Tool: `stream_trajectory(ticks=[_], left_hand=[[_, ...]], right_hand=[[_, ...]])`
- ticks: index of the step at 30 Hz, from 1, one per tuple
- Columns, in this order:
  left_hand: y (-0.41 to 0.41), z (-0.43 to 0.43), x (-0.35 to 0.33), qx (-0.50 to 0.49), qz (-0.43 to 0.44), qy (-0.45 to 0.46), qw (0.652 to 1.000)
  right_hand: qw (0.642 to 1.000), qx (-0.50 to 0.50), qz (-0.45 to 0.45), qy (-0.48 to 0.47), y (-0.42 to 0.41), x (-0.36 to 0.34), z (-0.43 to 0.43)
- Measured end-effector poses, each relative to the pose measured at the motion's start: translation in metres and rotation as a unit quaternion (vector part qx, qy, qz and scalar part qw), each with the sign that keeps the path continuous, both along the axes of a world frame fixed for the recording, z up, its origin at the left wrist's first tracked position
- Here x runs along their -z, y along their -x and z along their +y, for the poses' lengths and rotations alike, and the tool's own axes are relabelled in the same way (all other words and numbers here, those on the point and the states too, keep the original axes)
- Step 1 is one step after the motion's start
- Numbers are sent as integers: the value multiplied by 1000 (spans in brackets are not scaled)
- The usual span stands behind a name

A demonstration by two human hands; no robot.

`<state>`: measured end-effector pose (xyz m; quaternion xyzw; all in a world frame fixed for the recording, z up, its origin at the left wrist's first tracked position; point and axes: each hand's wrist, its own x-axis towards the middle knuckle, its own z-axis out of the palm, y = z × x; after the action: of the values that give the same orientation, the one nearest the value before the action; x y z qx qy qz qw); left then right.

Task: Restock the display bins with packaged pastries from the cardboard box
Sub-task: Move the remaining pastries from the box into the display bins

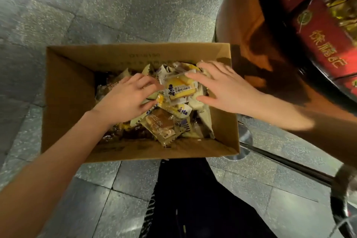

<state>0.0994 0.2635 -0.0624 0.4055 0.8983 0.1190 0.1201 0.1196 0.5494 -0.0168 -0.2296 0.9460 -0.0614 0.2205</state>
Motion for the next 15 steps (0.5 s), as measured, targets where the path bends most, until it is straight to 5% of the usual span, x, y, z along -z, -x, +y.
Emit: stream_trajectory(ticks=[15], left_hand=[[56,3,143,-120,-72,-13,990]], right_hand=[[994,-89,-51,-26,79,190,-7]])
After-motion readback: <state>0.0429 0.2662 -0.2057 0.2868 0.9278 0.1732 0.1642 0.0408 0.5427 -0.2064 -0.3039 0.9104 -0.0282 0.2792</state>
